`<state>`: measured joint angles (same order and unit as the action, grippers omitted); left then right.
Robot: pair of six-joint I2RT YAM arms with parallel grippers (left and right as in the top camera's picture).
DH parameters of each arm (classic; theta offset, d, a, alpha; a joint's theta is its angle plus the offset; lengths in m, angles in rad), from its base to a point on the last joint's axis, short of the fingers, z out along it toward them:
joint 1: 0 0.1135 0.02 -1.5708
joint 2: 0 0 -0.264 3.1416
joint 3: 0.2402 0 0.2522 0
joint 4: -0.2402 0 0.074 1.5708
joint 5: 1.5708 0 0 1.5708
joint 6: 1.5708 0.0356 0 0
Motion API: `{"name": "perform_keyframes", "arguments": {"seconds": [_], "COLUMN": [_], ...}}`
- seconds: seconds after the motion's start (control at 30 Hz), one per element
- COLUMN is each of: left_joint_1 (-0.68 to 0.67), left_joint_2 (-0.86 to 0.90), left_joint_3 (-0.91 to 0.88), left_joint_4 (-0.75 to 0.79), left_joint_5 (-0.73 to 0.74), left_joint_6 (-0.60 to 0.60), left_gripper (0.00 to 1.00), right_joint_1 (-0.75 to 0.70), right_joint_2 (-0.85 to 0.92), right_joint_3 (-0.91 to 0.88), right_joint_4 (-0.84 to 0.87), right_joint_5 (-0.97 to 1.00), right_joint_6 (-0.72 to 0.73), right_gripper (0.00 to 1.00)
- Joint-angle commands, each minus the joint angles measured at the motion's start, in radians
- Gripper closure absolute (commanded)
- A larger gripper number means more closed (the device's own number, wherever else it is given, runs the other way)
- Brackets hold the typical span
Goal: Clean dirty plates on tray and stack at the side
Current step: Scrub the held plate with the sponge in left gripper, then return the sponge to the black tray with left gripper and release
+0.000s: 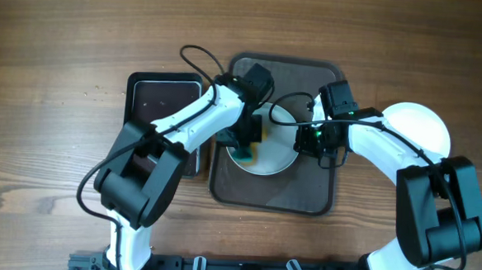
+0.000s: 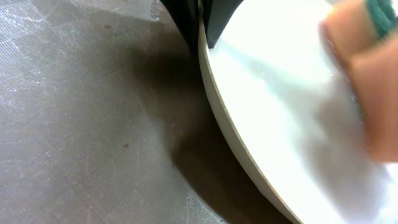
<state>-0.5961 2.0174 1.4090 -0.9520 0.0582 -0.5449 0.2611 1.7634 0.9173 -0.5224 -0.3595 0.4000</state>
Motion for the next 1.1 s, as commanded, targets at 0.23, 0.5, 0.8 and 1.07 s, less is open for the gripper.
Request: {"name": "perform_keyframes", "arguments": {"seconds": [0.23, 0.5, 0.8, 1.07], "left_joint_1": [0.039, 0.119, 0.387, 0.459], "left_joint_2": [-0.136, -0.328, -0.417, -0.417], "left_joint_3": [-0.023, -0.023, -0.060, -0.369], "left_joint_4": [0.050, 0.013, -0.167, 0.135], "left_joint_5": [-0.109, 0.095, -0.161, -0.168], "left_joint_6": [-0.077, -0.062, 0.024, 0.024], "left_gripper": [0.96, 0.96, 0.96, 0.96], "right_joint_1": [-0.006, -0.006, -0.006, -0.006], "right_joint_2": [0.031, 0.031, 0.031, 0.031], "right_joint_3": [-0.010, -0.010, -0.010, -0.010], "right_joint_4": [-0.014, -0.017, -0.009, -0.008], "right_joint_5": [0.055, 0.055, 0.051, 0.045], "right_joint_6": [-0.004, -0.005, -0.013, -0.035], "right_gripper": [0.96, 0.96, 0.96, 0.96]}}
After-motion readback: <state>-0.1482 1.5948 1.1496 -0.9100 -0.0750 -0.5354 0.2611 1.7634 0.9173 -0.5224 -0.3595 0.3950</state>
